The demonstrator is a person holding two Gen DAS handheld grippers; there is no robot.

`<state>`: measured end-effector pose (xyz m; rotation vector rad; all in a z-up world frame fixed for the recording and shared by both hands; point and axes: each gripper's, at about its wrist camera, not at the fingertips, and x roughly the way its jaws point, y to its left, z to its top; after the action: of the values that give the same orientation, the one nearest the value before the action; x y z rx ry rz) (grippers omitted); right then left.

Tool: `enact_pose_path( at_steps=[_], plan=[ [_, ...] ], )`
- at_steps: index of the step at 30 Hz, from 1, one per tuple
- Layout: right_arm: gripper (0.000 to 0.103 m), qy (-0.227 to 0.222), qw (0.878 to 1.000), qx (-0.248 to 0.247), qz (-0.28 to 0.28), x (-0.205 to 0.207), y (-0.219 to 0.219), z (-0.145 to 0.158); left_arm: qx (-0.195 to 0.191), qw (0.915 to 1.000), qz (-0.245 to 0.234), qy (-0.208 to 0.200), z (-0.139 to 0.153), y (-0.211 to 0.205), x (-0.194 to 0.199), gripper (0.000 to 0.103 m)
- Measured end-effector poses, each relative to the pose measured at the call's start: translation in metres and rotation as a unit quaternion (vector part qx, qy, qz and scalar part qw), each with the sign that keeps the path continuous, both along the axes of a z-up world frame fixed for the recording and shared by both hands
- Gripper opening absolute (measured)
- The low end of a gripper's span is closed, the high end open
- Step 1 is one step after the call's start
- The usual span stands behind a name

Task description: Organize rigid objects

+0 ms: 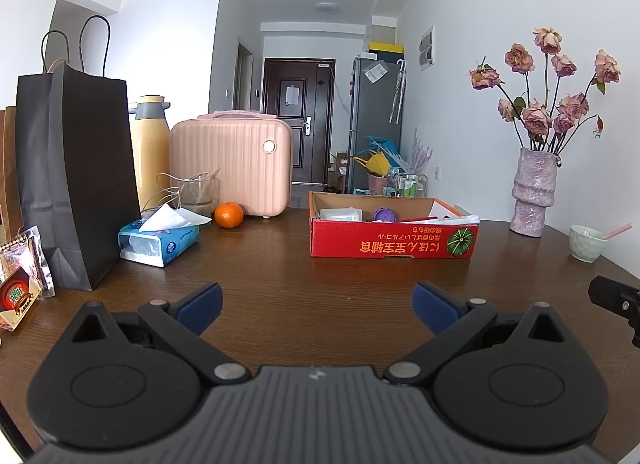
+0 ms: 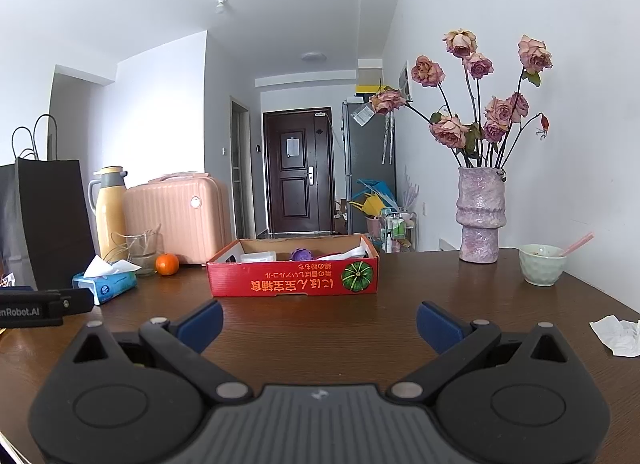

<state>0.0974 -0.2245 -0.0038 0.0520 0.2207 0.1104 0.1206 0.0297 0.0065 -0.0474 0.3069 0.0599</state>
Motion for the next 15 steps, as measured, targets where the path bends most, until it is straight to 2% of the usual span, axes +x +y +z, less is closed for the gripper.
enact_pose_path(
  at_steps=[15],
  plan=[
    [0.103, 0.003, 1.0, -0.002, 0.001, -0.0001, 0.0029, -0.0018, 0.002, 1.0, -0.001, 0.001, 0.0004, -0.0009, 0.0002, 0.103]
  ],
)
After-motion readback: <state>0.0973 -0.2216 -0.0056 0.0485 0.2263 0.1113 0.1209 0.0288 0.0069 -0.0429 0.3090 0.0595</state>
